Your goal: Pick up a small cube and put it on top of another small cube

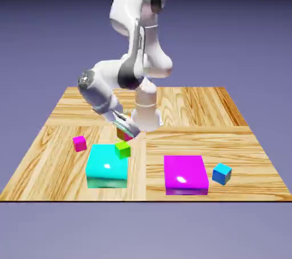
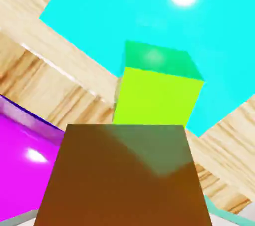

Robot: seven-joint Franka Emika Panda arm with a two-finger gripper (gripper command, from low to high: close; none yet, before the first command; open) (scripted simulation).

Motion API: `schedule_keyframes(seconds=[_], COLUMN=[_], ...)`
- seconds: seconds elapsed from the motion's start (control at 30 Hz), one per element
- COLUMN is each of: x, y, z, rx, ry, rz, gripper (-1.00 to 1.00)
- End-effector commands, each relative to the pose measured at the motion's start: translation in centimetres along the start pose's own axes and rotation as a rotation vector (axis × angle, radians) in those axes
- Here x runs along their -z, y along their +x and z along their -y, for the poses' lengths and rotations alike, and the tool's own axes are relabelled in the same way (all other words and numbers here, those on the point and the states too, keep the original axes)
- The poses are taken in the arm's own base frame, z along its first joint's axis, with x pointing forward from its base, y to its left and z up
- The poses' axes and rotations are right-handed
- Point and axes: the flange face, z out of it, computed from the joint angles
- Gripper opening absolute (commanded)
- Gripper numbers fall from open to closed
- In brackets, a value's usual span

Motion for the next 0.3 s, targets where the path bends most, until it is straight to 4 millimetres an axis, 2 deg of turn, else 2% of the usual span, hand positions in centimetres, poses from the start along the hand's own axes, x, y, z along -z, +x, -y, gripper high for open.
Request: schedule_keyframes(seconds=[0.0,0.13,0.17,0.2,0.27], x=[-0.3,-7.0,-7.0,-7.0,-3.6], y=[-0.8,0.0,0.0,0.0,-0.4], z=[0.2,0.9,0.9,0.9,0.7], rx=[0.016,0.016,0.016,0.016,0.017], ry=[-0.008,-0.008,-0.008,-0.008,-0.008], rz=[-0.009,-0.009,-0.009,-0.009,-0.008], gripper=[-1.00,-1.00,1.00,1.00,1.00])
